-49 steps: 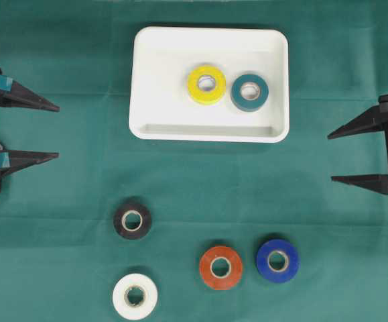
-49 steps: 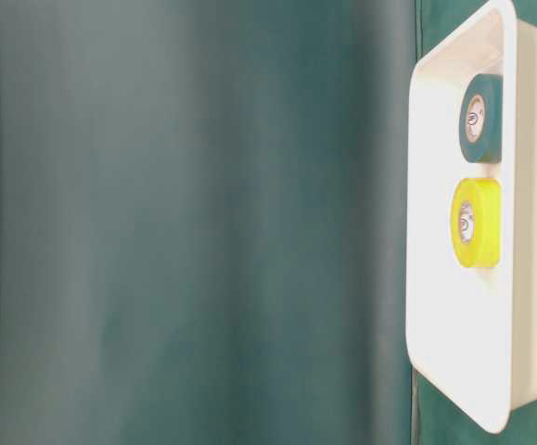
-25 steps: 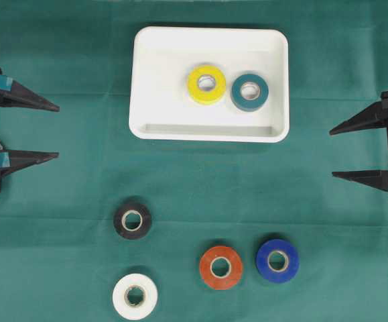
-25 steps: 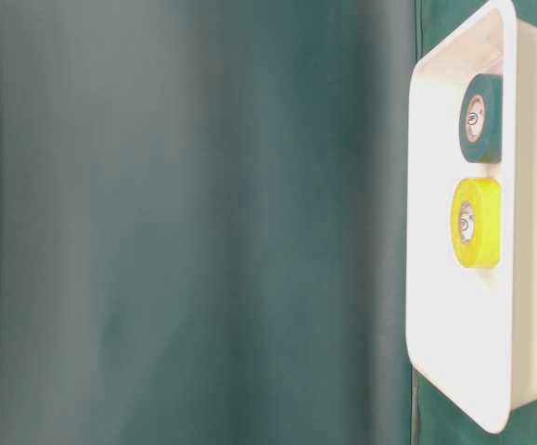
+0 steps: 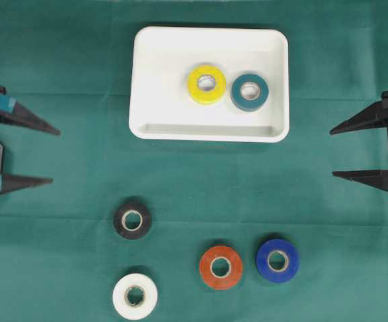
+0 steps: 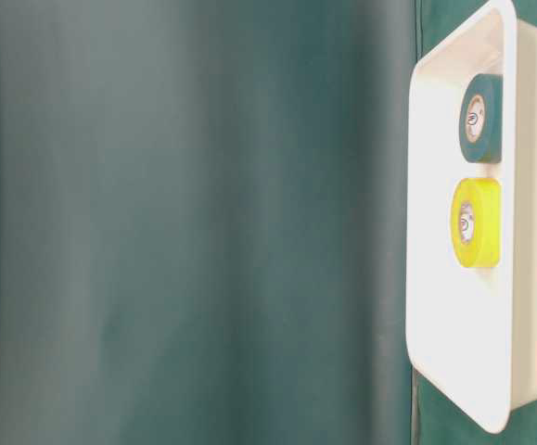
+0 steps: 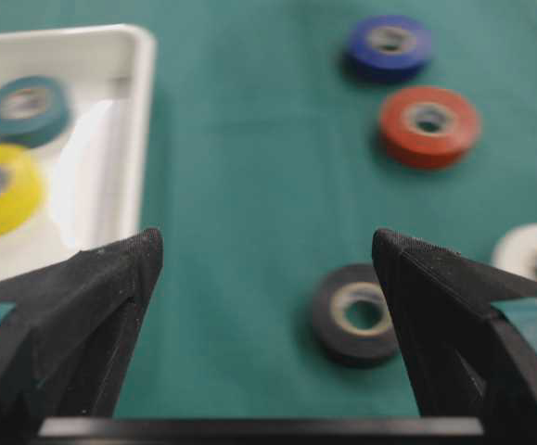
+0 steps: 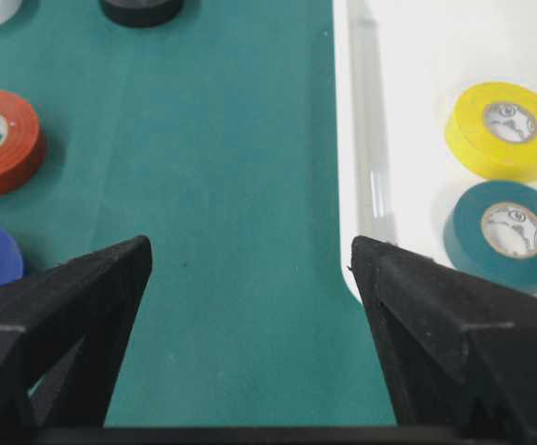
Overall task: Pick up the tape from a random location and place it into the white case.
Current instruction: 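Move the open left gripper over the white tape roll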
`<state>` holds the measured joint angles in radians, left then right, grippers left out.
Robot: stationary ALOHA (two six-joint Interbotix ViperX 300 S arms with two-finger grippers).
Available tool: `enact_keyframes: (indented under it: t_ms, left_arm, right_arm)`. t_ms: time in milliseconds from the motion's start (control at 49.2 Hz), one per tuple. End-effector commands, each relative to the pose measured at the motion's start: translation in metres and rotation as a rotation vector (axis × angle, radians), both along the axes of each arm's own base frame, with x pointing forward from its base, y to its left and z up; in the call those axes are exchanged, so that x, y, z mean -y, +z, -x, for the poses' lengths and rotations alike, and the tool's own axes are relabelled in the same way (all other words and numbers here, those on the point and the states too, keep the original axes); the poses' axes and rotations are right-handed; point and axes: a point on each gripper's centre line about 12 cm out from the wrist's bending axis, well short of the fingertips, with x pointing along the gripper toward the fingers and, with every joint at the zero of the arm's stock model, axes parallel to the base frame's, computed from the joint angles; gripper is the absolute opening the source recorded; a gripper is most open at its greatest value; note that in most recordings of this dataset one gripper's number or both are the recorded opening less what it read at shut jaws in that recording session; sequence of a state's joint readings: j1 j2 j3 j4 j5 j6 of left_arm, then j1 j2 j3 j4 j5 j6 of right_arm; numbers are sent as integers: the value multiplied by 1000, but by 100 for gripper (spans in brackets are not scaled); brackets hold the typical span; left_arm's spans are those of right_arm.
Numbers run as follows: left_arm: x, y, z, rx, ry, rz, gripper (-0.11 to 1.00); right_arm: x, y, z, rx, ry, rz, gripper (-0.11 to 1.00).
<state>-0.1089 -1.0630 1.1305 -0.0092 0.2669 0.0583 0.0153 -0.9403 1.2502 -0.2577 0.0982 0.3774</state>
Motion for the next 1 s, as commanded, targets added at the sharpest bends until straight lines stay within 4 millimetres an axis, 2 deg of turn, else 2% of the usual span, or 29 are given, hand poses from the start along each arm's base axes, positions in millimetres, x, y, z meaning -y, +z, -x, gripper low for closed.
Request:
enact_keyframes:
  t_ms: [0, 549, 752, 976]
  left_arm:
    - [9, 3, -1, 5, -48, 5, 94]
    - [50, 1, 8, -17, -259, 56, 94]
    - [56, -6, 1, -31, -274, 50, 94]
    - [61, -5, -10, 20, -276, 64, 94]
  right_arm:
    - [0, 9, -4, 23, 0, -3, 87]
    - [0, 14, -5, 25, -5, -5, 87]
    - [0, 16, -6, 30, -5, -5, 87]
    - [0, 18, -7, 34, -6, -7, 87]
